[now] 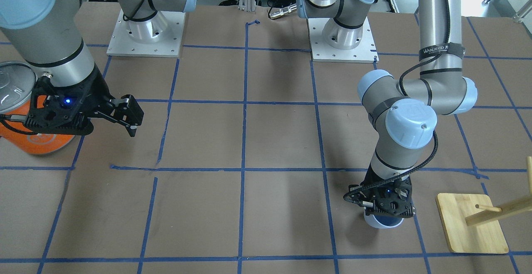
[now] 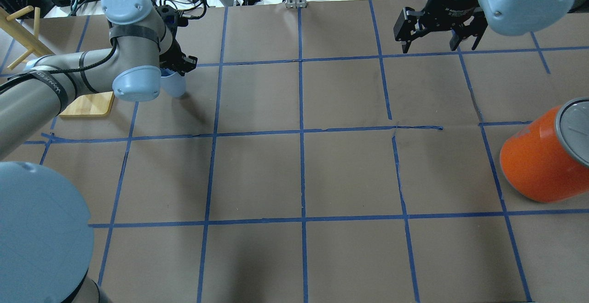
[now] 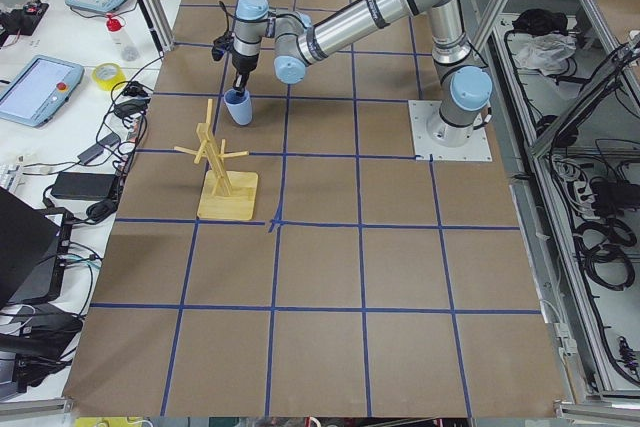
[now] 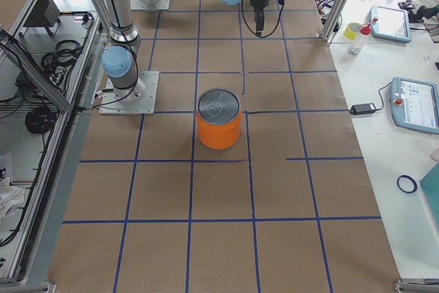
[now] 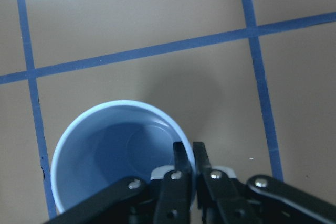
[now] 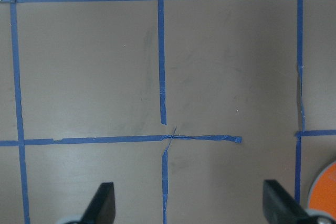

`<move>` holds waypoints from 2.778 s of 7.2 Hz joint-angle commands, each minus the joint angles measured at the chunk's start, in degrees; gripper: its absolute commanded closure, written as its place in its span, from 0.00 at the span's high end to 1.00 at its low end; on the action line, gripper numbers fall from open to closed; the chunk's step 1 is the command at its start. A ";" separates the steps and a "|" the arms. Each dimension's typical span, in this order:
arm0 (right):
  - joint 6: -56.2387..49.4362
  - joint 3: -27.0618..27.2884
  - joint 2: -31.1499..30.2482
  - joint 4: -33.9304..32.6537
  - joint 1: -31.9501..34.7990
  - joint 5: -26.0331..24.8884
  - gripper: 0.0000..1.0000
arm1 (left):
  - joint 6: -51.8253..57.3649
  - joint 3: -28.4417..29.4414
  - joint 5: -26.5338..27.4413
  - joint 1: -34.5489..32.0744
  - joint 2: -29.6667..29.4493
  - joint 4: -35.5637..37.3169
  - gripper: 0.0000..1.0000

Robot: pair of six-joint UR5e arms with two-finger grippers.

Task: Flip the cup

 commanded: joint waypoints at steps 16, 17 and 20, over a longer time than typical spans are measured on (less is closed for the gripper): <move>-0.09 1.85 -7.62 13.88 0.35 0.78 1.00 | -6.71 1.01 -3.64 -2.83 35.04 -51.54 1.00; -0.18 1.76 -7.53 13.88 0.35 0.78 1.00 | -11.94 0.74 -3.99 -3.10 34.70 -51.01 1.00; -0.97 1.85 -7.44 13.79 0.35 0.08 1.00 | -15.67 10.53 -2.15 -3.01 28.05 -46.77 1.00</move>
